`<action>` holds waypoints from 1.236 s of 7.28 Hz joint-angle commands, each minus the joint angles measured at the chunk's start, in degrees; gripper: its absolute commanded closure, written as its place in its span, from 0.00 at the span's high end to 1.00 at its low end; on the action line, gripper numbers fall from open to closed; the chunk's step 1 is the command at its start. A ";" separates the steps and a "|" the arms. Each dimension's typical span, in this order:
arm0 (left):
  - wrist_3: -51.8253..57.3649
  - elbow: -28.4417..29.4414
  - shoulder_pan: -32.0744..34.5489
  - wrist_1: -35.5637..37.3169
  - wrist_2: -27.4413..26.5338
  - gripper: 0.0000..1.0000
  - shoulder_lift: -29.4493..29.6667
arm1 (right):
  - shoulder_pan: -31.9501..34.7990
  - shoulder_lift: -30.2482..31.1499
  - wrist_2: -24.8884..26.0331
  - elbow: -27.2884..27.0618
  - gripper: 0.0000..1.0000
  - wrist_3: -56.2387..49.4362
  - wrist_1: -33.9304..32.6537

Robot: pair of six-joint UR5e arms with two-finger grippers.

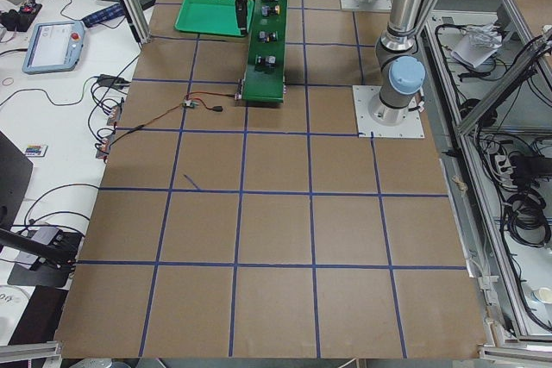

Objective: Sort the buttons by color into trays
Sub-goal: 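Grasp the yellow-capped button at belt end with right gripper while left gripper rises, then carry the yellow-capped button into the yellow tray and open the right gripper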

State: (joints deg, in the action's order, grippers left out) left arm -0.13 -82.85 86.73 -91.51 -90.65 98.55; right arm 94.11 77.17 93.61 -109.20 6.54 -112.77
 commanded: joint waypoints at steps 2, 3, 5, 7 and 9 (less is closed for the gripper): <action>0.04 1.19 -1.12 0.18 0.20 1.00 -0.30 | -7.42 -6.11 -0.98 12.47 0.00 -1.26 0.88; 0.04 1.72 -1.39 1.15 0.64 1.00 1.28 | -9.89 -9.20 -0.98 17.04 0.00 -3.61 2.02; 0.04 3.13 -1.39 4.22 1.00 1.00 2.95 | -12.71 -16.05 -1.85 25.22 0.00 -6.26 4.31; -0.48 3.65 -1.21 6.96 3.35 1.00 4.54 | -15.70 -19.86 -1.86 28.08 0.00 -13.10 4.76; -0.31 4.09 -1.13 6.17 3.28 1.00 4.28 | -15.89 -20.83 -0.98 28.16 0.51 -18.82 4.06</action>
State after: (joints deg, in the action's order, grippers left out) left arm -0.45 -79.19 85.58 -85.13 -87.55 102.70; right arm 78.55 57.08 92.11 -81.21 -9.18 -108.46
